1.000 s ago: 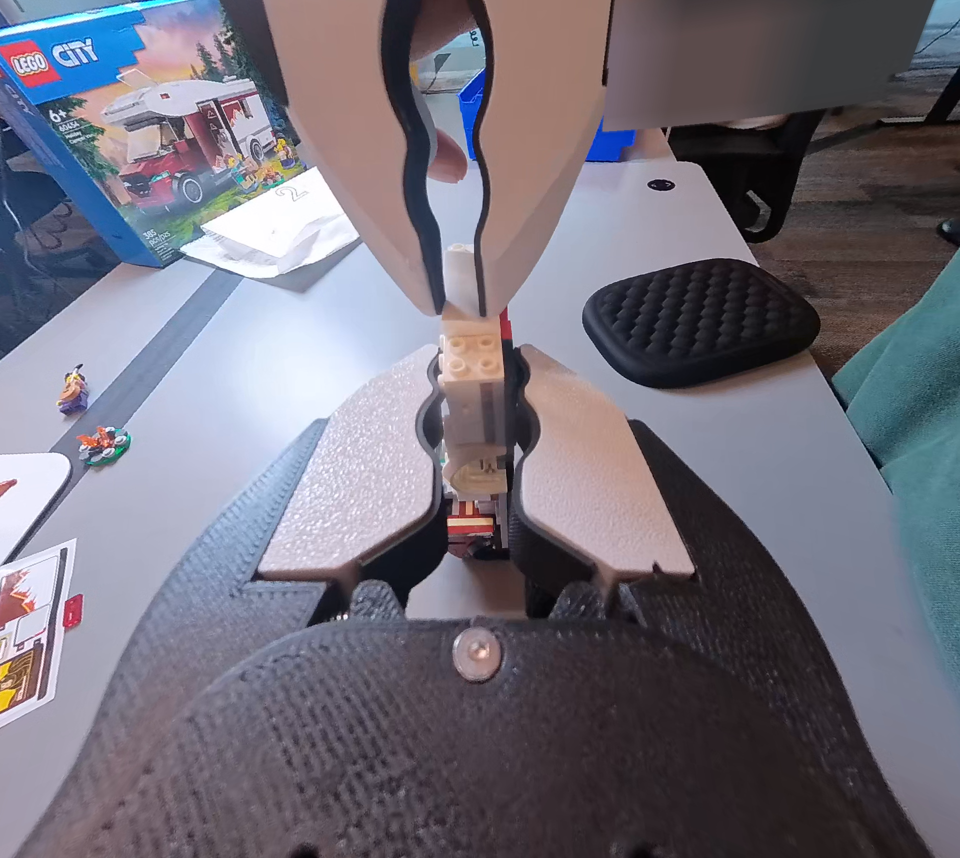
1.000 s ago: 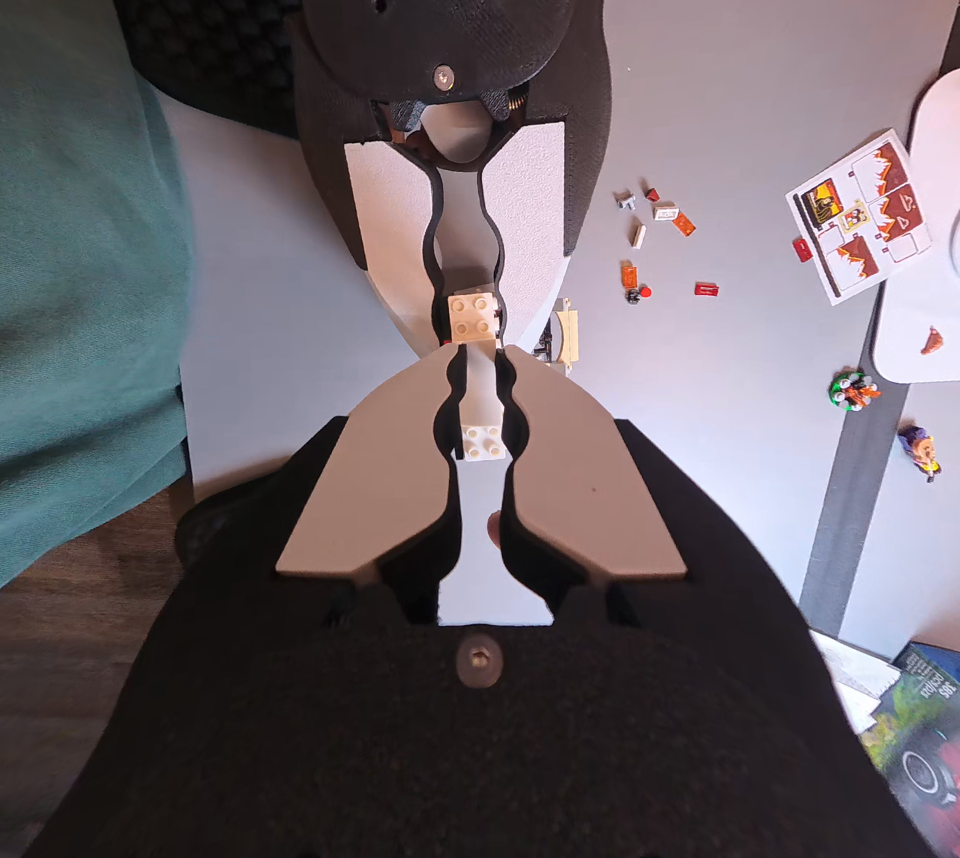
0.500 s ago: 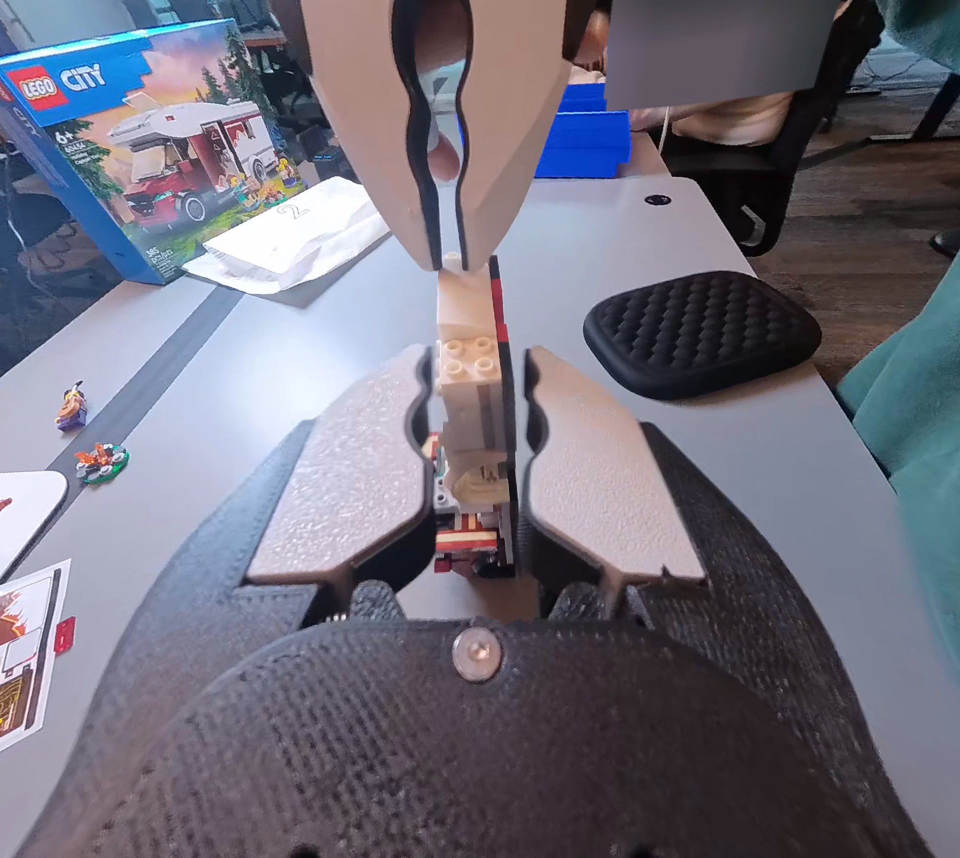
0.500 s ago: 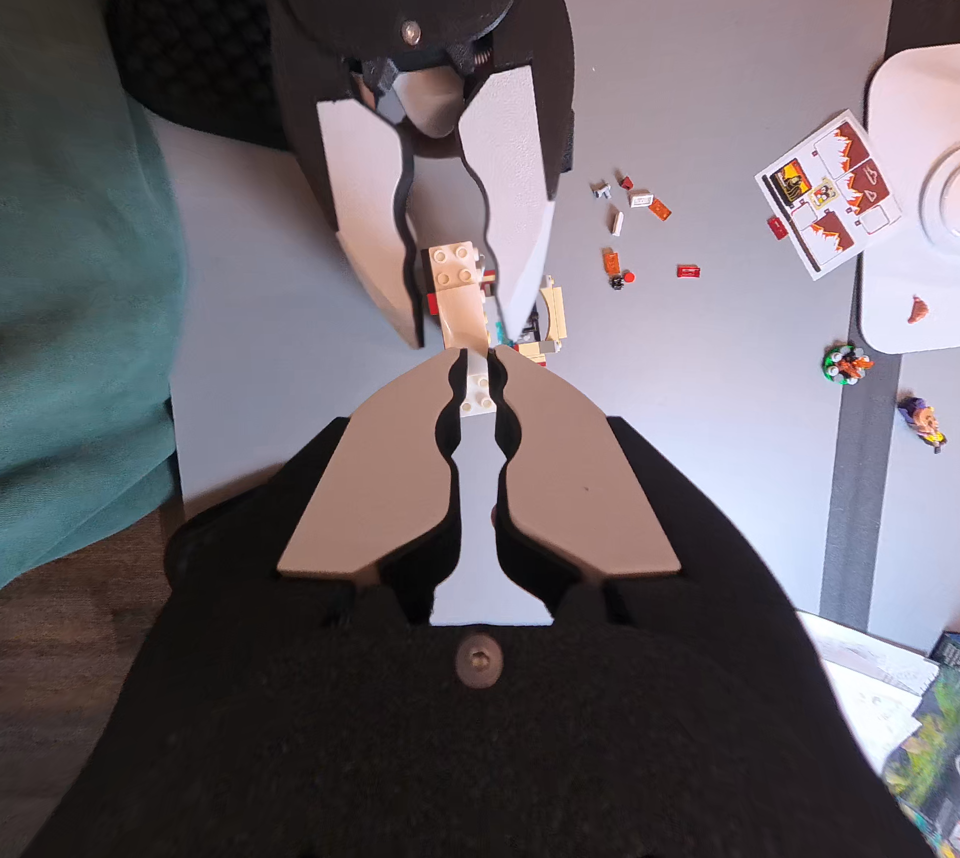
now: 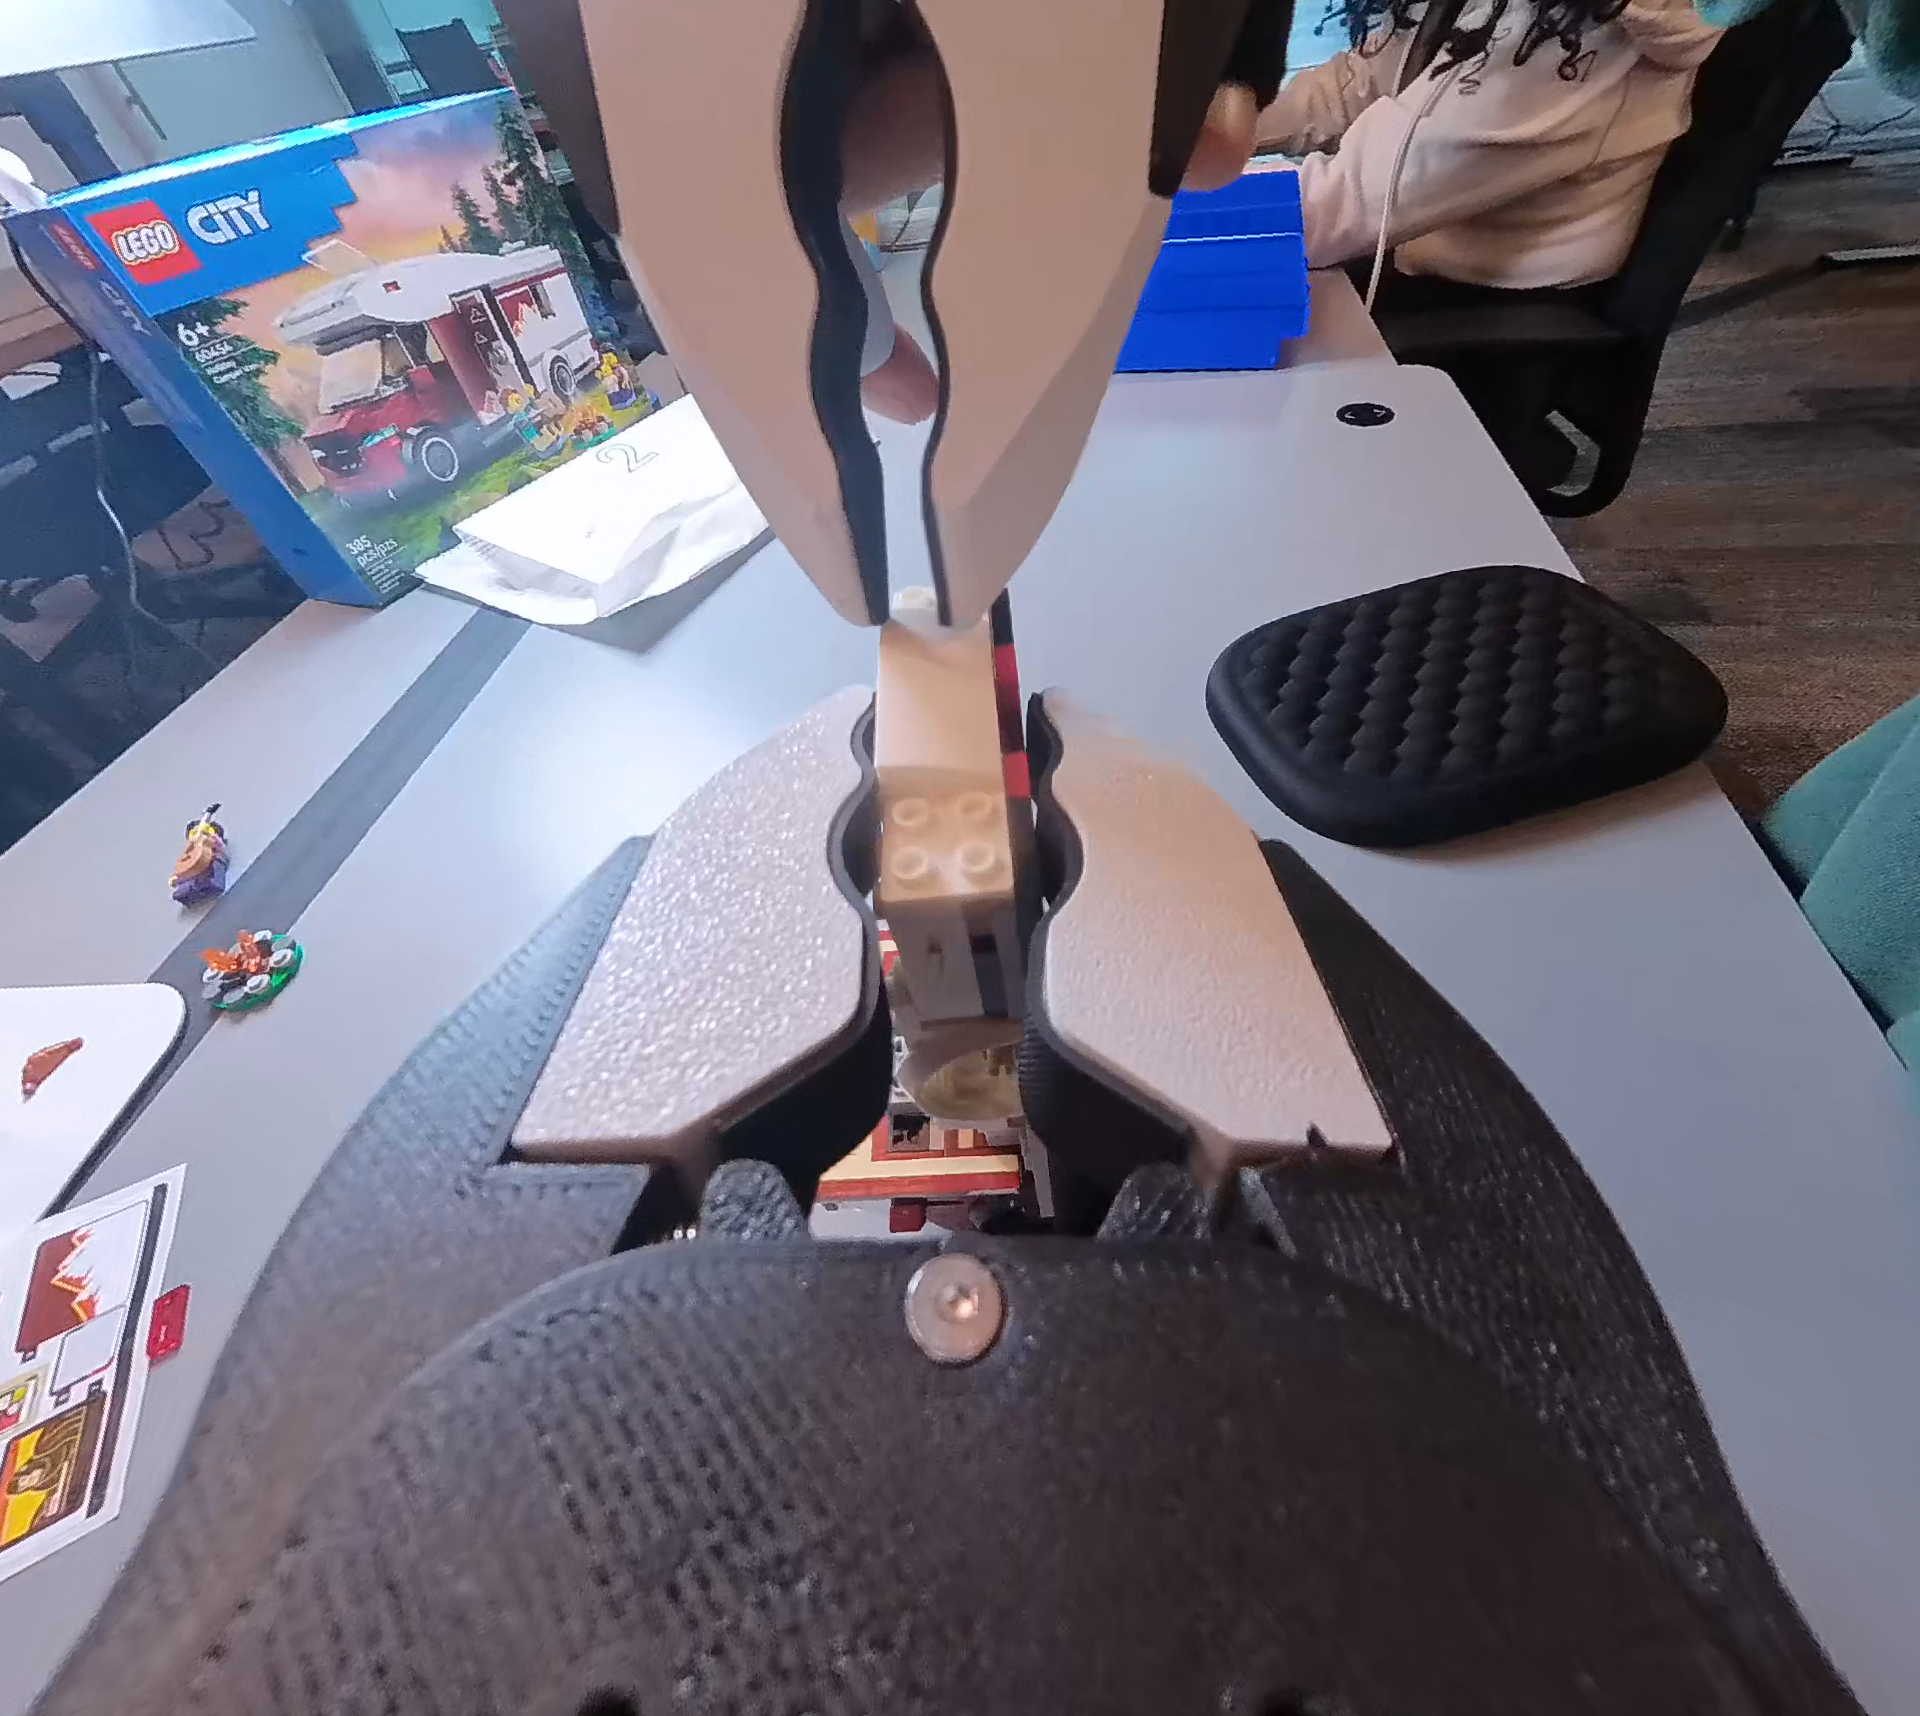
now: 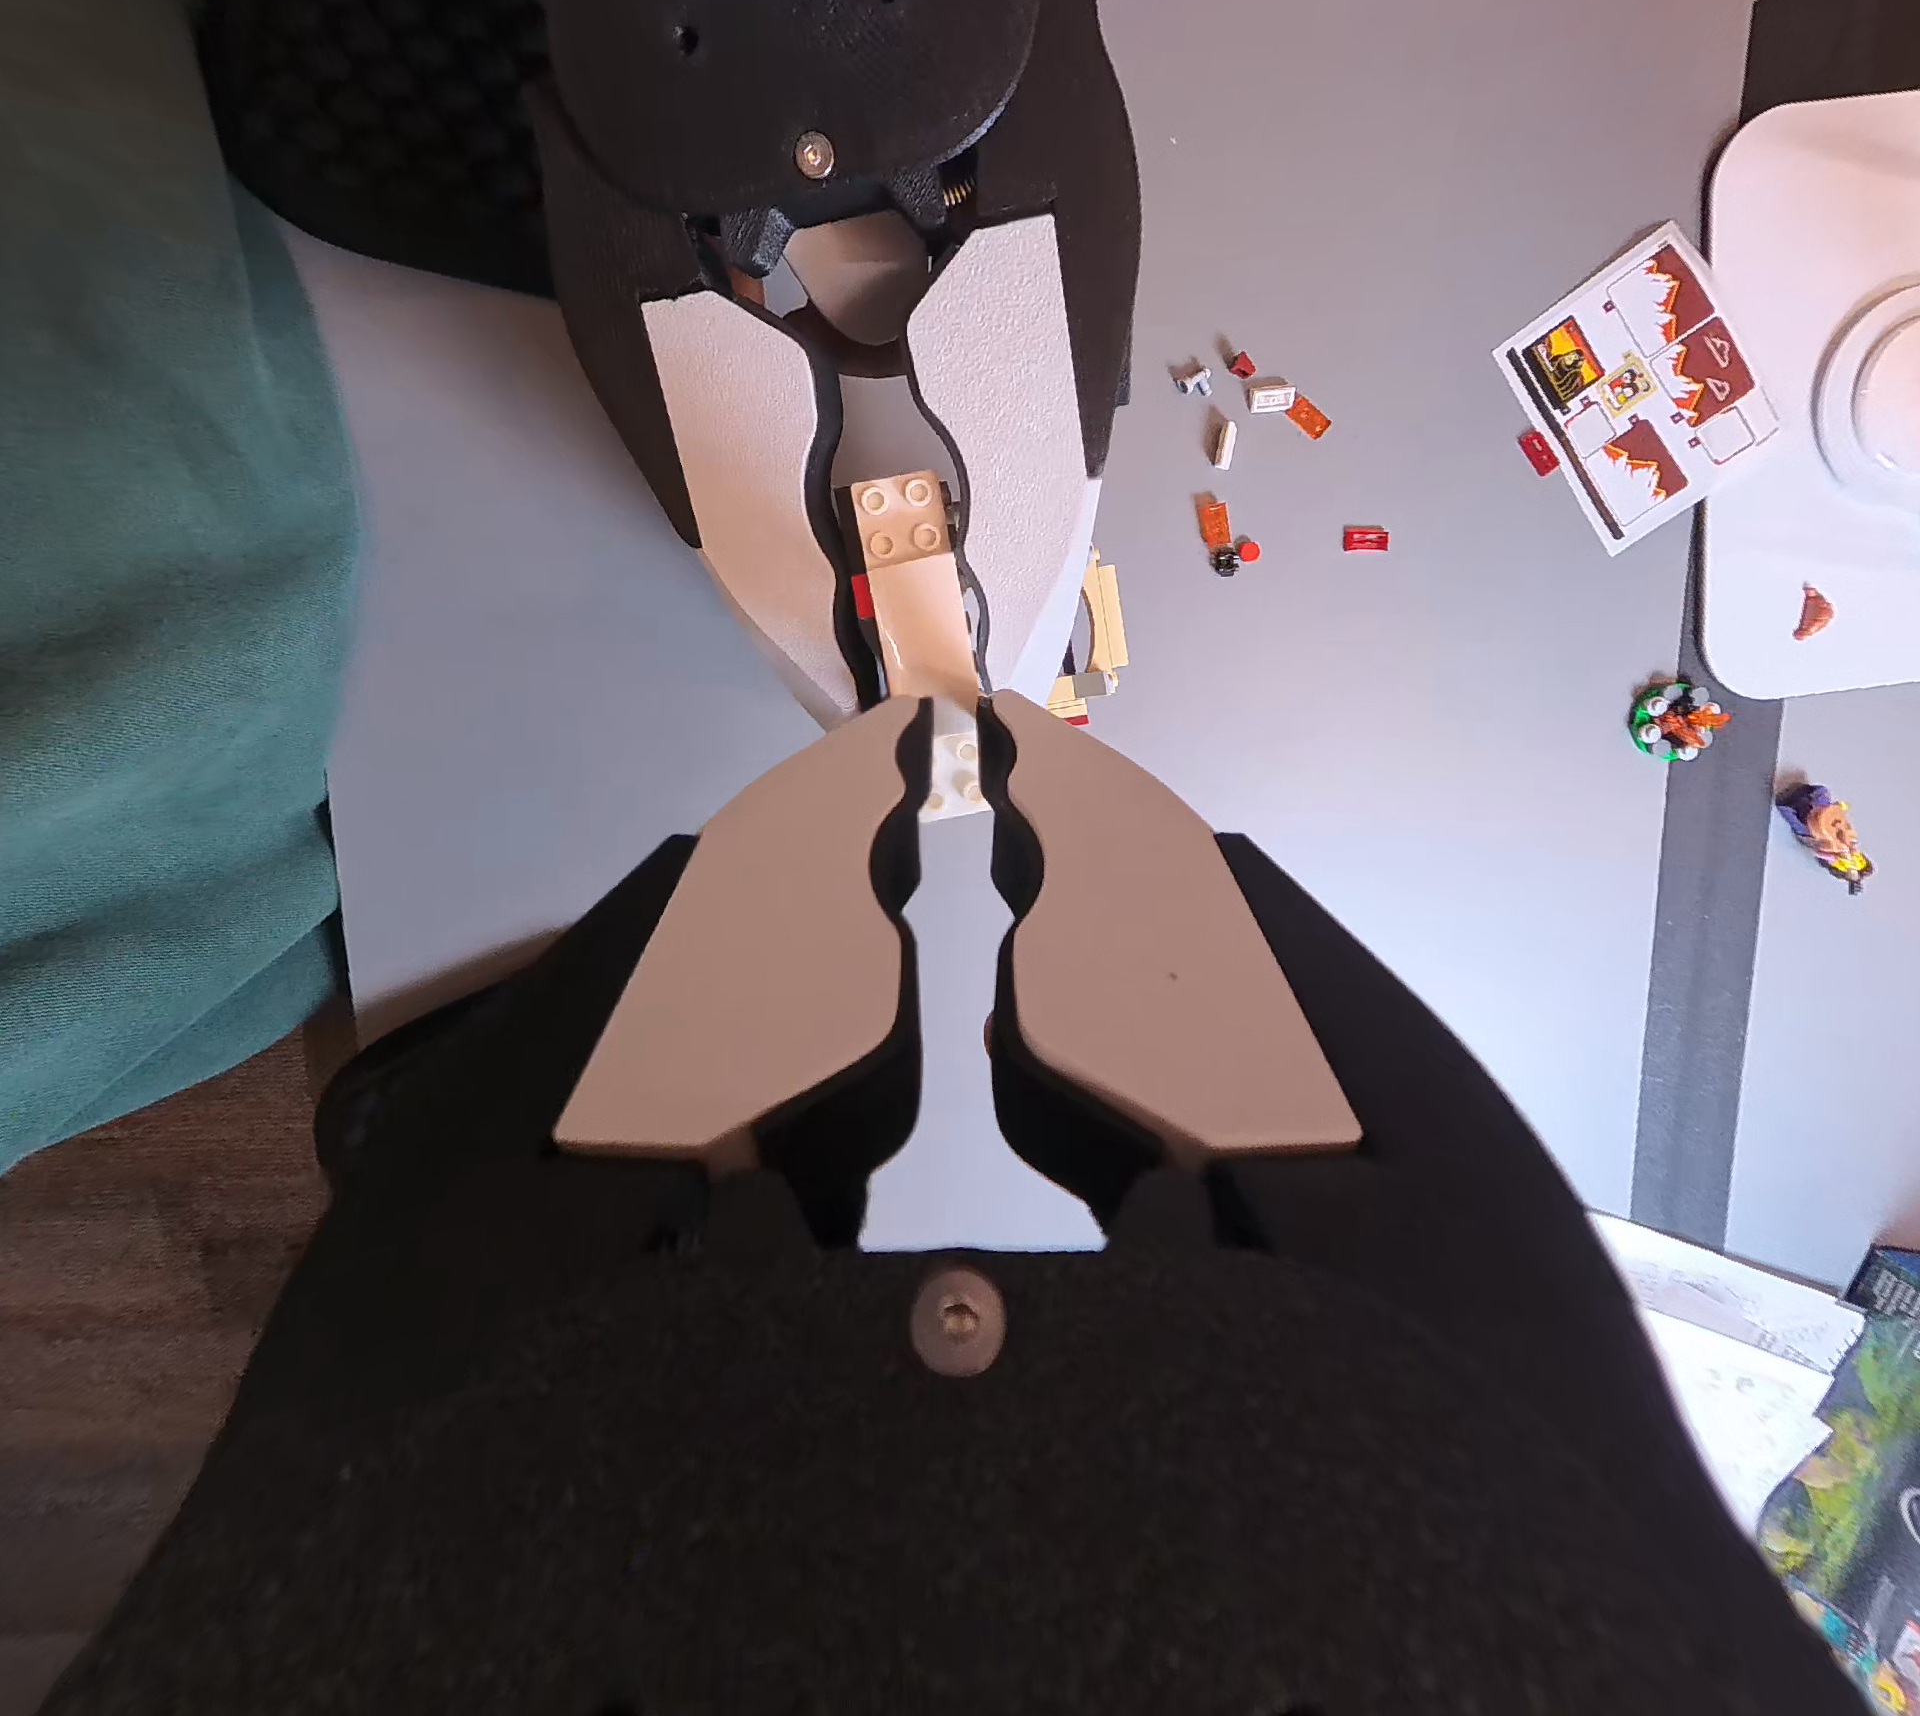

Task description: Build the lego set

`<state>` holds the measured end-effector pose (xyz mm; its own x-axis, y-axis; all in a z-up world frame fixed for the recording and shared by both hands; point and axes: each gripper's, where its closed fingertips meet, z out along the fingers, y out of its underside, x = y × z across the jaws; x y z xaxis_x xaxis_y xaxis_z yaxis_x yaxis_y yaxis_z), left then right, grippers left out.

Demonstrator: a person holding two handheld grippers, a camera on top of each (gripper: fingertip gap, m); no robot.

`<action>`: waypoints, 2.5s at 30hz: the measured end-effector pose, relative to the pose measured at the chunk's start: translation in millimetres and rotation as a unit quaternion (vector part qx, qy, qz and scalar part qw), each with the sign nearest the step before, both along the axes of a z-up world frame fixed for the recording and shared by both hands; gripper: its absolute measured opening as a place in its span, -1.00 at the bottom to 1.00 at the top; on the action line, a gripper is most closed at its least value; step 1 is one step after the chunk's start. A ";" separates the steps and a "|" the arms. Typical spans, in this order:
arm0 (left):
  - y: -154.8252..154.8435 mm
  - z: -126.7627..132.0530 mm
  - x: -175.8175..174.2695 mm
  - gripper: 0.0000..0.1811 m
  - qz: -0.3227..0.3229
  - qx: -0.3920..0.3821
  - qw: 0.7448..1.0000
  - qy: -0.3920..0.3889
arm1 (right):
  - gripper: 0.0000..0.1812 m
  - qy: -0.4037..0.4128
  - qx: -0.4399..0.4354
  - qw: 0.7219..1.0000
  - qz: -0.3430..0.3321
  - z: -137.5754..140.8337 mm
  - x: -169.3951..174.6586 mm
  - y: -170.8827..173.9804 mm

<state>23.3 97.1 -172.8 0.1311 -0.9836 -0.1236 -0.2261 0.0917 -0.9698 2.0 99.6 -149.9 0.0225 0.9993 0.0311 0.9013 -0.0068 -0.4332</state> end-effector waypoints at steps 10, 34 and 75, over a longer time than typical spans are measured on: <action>0.4 -0.3 -0.6 -0.72 0.001 -0.004 1.000 -0.004 | -0.90 -0.052 0.001 0.999 0.014 -2.5 0.0 -0.9; -2.8 -10.2 -8.0 -0.66 -0.012 0.000 1.000 0.018 | -0.86 -0.079 0.040 0.996 0.022 -2.6 -3.1 -1.3; 8.1 -11.4 -8.9 -0.73 0.016 -0.039 0.999 0.015 | -0.94 -0.025 0.071 0.997 0.026 -1.5 -25.5 5.1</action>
<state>14.4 105.1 -184.2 0.1599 -0.9858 -0.0506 -0.2561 0.0081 -0.9666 -23.5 104.8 -151.4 -0.0354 0.9844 0.1724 0.9192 0.0997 -0.3810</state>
